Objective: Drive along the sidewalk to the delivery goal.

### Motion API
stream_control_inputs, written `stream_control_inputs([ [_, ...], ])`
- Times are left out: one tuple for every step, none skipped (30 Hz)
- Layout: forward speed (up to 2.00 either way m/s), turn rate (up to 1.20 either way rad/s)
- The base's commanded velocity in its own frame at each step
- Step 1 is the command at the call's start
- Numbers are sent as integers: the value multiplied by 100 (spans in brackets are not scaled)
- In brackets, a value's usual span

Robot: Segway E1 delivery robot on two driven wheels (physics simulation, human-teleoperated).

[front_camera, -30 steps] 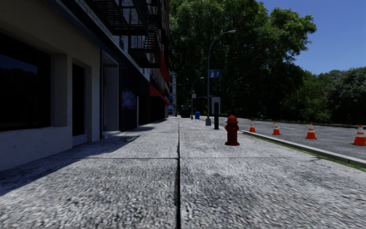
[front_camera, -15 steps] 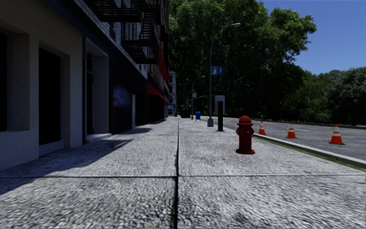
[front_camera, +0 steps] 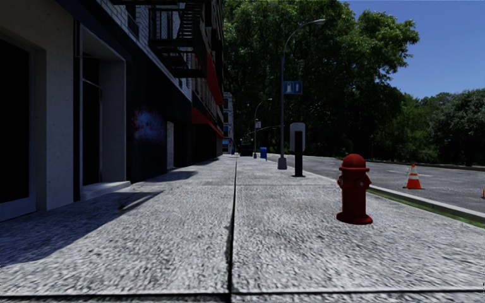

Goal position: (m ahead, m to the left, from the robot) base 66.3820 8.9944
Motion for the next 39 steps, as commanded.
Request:
stream_control_inputs([
  [200,0],
  [200,0],
  [200,0],
  [200,0],
  [200,0],
  [200,0],
  [200,0],
  [200,0],
  [200,0],
  [200,0],
  [200,0],
  [200,0],
  [200,0],
  [200,0],
  [200,0],
  [200,0],
  [200,0],
  [200,0],
  [200,0],
  [200,0],
  [200,0],
  [200,0],
  [200,0],
  [200,0],
  [200,0],
  [200,0],
  [200,0],
  [200,0],
  [200,0],
  [200,0],
  [200,0],
  [200,0],
  [200,0],
  [200,0],
  [200,0],
  [200,0],
  [200,0],
  [200,0],
  [200,0],
])
